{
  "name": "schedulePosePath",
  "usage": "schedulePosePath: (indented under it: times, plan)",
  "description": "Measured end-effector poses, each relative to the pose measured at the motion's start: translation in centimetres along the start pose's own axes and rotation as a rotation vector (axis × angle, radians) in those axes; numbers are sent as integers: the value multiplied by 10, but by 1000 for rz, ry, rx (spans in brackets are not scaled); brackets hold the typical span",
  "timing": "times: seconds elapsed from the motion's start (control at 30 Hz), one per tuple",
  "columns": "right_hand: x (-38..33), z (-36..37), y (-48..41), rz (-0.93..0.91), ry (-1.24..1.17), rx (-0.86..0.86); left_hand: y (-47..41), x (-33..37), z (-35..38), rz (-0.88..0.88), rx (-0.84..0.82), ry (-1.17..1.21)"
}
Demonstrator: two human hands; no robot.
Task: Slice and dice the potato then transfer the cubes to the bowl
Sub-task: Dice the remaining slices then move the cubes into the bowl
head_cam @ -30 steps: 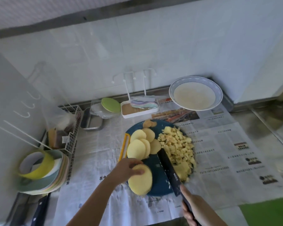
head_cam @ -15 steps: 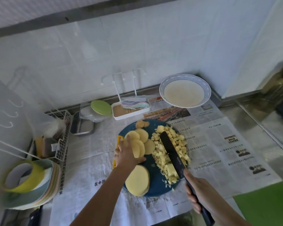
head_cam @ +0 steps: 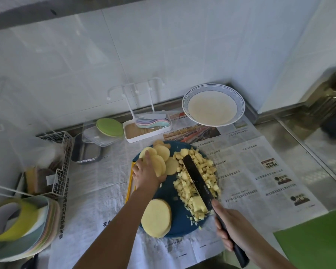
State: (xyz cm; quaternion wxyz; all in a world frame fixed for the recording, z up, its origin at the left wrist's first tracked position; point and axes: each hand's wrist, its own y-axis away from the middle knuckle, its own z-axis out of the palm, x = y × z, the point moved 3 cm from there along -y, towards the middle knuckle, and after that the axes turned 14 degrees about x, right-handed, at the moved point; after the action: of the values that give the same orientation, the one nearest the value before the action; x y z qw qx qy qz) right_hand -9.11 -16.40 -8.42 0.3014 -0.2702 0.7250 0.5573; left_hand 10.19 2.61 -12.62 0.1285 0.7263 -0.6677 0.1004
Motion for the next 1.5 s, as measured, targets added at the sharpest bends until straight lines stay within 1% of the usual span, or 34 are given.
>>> schedulePosePath:
  times: [0.17, 0.23, 0.3, 0.4, 0.43, 0.5, 0.6, 0.7, 0.77, 0.83, 0.9, 0.97, 1.03, 1.07, 1.23, 1.3, 1.37, 1.43, 1.5]
  plan:
    - [4, 0, 0, -14, 38, -7, -3, -3, -5, 41, -9, 57]
    - [6, 0, 0, -78, 92, -5, 10, -9, -15, 70, 7, 60]
    - [9, 3, 2, -153, 162, 4, 36, -18, -21, 158, -70, 57]
    - [15, 12, 5, -250, 253, 46, 80, -29, -17, 378, -246, -38]
    - [17, 15, 6, -268, 270, 58, 91, -33, -14, 419, -275, -69]
    - [24, 22, 9, -282, 272, 68, 105, -37, -8, 437, -255, -84]
    - [38, 33, 15, -269, 228, 56, 114, -39, -4, 375, -158, -62]
    - [52, 42, 19, -251, 260, 68, 123, -34, 0, 307, -126, -102]
    - [58, 47, 20, -243, 282, 78, 128, -30, 2, 201, -111, -103]
    - [60, 50, 19, -260, 354, 99, 134, -26, 2, 83, -65, -79]
    - [60, 54, 19, -293, 449, 130, 140, -26, 2, 0, -25, -15]
    - [59, 59, 18, -321, 535, 140, 143, -31, 4, -50, -2, 145]
    - [59, 67, 18, -328, 571, 122, 147, -39, 6, -48, 24, 275]
    - [58, 70, 18, -328, 571, 110, 149, -43, 7, -32, 52, 298]
    - [51, 76, 16, -372, 560, 68, 164, -48, 16, -46, 205, 261]
    - [51, 72, 12, -403, 542, 64, 163, -48, 20, -63, 216, 251]
    - [50, 65, 9, -416, 498, 48, 163, -47, 19, -79, 187, 262]
    - [49, 56, 5, -338, 396, -18, 163, -48, 17, -67, 148, 274]
    - [47, 46, 0, -117, 187, -158, 163, -51, 14, -57, 124, 295]
